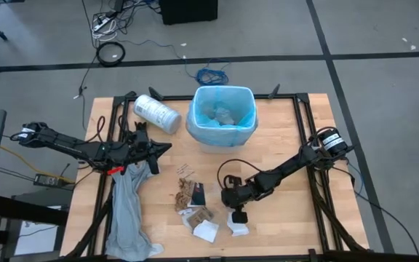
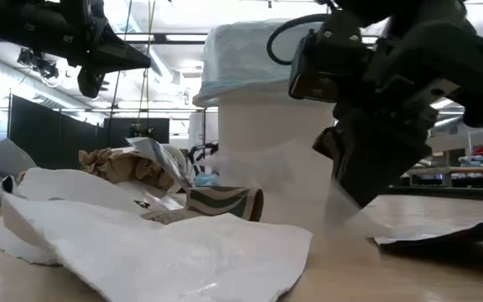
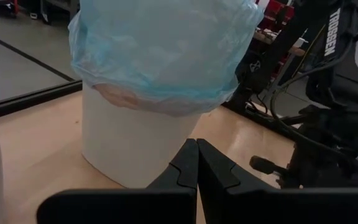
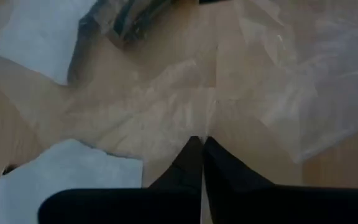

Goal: Place trash/remove bag and relplace
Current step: Put the transparent plastic into the trash bin

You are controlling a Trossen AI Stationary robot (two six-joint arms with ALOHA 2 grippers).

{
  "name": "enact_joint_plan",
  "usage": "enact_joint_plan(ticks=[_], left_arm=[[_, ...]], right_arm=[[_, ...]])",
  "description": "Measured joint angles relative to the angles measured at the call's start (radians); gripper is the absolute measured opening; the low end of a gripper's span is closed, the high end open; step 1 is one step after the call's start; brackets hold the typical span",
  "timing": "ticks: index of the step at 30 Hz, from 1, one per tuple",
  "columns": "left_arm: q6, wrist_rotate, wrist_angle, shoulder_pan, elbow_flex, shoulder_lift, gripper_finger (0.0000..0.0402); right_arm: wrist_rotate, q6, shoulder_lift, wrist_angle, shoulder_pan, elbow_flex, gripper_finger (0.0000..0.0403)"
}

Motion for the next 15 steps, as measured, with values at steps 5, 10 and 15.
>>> enact_joint_plan(ticks=[5,10,15], left_arm=[[0.000,-0.001,0.001,0.000,0.000,0.000,0.0008],[0.000,-0.002,0.002,0.000,0.000,0.000,0.0008],[0.000,-0.002,0.005,0.000,0.000,0.000,0.0008]], right_arm=[[0.058,-0.104,-0.012,-0.159,-0.004,0.144,0.0000],[0.165,-0.251,-0.022,-0.458,-0.018,0.323,0.0000],[0.331,-0.281,-0.038,-0.741,-0.060,0.512,0.0000]])
